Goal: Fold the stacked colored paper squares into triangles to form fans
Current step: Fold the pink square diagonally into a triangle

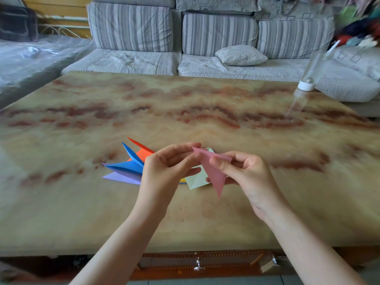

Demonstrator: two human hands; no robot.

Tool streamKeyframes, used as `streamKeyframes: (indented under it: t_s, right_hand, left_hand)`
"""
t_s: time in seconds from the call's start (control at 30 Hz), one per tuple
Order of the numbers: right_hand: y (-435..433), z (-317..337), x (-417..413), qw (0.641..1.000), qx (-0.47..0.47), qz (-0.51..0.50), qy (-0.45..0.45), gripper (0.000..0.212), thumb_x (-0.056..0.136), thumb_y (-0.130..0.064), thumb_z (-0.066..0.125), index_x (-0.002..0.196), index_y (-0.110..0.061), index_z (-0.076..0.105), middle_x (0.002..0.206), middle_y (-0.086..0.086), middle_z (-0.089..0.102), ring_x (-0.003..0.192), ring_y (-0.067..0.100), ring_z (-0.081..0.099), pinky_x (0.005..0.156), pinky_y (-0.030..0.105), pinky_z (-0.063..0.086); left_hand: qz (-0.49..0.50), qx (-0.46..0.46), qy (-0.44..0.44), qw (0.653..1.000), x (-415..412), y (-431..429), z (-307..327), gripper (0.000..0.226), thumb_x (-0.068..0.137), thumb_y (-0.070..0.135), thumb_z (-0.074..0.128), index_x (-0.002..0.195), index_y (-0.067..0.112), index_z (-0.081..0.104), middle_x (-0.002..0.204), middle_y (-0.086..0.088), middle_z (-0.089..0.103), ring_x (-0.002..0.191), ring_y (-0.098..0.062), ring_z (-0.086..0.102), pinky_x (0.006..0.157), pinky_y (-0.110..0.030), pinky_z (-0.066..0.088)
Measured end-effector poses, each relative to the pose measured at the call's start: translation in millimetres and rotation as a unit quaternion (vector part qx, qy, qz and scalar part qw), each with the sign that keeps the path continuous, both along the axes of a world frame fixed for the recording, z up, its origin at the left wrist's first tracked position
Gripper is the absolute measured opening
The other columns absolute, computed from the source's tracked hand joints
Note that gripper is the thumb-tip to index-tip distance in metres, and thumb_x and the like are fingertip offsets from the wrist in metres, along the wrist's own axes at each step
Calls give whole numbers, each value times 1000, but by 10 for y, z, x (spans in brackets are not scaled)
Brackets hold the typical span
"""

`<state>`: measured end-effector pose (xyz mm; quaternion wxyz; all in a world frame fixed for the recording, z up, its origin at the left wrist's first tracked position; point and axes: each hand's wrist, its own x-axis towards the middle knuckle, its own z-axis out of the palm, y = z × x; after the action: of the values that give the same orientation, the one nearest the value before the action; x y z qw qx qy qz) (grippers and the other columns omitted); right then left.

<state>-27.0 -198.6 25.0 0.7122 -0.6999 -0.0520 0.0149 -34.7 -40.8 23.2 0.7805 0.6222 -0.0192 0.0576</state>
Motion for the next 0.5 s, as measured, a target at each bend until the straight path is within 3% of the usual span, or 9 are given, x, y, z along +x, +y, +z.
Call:
streamKeyframes:
  t_s: [0.2,0.37,0.5]
  right_hand:
    - [-25,17,4,1000,-12,6,-1,16,78,-16,72,89,-4,74,79,15,74,74,33,72,69,32,57]
    - [-33,26,1,1000,-6,18,-9,20,74,-17,72,87,-2,72,76,15,74,70,29,73,63,24,56]
    - [-32,38,-3,999,-20,7,-50,25,70,-20,74,91,-9,68,82,6,75,75,23,72,65,27,53]
  left_hand:
    - [-4,2,14,1000,5,9,3,14,77,6,71,91,8,71,82,-1,76,75,-12,71,65,-21,56]
    - [-10,-9,34,999,9,24,18,20,78,18,68,96,11,72,84,-6,76,80,-16,73,67,-24,58]
    - [8,5,13,1000,-2,18,21,14,80,11,67,92,9,72,81,-3,76,75,-13,72,65,-21,57]
